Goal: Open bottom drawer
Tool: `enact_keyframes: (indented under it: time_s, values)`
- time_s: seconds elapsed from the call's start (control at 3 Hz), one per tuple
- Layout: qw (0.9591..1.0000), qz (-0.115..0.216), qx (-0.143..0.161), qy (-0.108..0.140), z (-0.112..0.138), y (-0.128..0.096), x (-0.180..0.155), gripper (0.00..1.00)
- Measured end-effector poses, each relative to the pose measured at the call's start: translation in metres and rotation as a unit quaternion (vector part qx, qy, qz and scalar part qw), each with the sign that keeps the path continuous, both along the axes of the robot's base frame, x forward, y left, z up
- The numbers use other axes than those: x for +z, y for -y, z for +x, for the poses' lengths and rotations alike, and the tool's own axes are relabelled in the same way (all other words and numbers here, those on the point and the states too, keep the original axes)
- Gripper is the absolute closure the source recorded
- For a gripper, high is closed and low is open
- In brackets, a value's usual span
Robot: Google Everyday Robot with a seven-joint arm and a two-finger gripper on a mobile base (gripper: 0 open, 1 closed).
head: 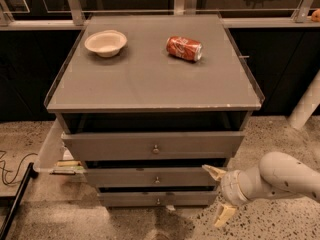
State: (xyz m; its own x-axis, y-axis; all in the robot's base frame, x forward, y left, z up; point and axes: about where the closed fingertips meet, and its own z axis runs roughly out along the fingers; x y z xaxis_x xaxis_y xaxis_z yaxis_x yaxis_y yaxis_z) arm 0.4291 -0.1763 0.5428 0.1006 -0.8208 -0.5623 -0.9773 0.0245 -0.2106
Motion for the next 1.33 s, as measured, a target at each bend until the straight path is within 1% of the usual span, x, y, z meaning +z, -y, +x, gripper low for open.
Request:
enact_keyframes:
  time_s: [0.33,0.67,1.0,1.33]
  values:
    - [1.0,0.001,0.0,-0.002,0.0,-0.001,-0.001,0.0]
    - [0.9991,0.03,-0.007,-0.028,0.004,-0.007,-0.029,0.0]
    - [0.9976,0.048,-0.025,-0.042,0.011,-0.006,-0.084,0.0]
    - [0.9978,0.047,-0.038,-0.028,0.015,-0.005,-0.133,0.0]
